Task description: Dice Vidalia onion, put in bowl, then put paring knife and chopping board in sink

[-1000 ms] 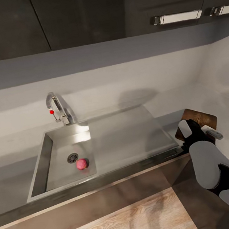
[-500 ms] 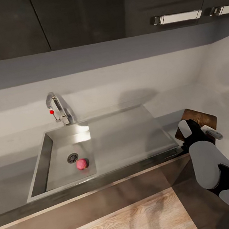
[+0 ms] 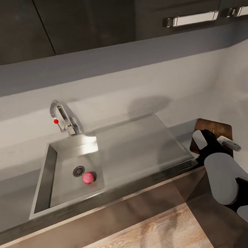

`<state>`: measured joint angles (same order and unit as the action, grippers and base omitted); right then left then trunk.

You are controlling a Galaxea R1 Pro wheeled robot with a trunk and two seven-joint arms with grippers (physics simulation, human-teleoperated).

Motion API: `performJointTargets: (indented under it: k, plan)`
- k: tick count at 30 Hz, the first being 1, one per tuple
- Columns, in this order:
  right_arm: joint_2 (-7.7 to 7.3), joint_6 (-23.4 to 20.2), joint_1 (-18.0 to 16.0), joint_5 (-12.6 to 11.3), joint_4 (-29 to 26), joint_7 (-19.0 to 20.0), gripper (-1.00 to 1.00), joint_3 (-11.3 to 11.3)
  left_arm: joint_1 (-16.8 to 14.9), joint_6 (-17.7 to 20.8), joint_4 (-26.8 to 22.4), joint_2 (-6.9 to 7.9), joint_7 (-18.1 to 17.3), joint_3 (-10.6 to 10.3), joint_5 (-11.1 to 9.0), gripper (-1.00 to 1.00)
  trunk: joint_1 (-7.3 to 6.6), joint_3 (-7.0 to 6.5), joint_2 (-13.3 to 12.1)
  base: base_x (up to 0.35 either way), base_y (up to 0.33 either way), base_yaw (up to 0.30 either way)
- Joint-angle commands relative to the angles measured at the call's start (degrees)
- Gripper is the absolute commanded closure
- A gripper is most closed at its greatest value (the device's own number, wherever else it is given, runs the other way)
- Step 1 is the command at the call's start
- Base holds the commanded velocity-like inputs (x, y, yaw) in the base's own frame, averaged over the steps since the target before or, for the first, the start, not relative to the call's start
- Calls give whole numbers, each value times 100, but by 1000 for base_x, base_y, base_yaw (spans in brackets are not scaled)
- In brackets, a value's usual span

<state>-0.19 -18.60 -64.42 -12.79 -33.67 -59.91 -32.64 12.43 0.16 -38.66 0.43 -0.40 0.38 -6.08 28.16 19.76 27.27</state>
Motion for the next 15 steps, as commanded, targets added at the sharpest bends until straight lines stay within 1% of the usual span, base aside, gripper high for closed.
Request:
performJointTargets:
  k: [1, 12, 15]
  plan:
    - [1, -38, 0, -92, 45, -20, 100, -14, 3, 2, -10, 1, -4, -3, -60, -100, 4, 9, 6, 0, 0, 0]
    - [6, -44, 0, -107, 44, -13, 100, -4, 5, 2, -10, 1, -4, -3, -60, -100, 4, 9, 6, 0, 0, 0]
    - [33, -47, 0, -110, 53, -10, 100, 9, 4, 2, -10, 1, -4, -5, -60, -100, 4, 9, 6, 0, 0, 0]
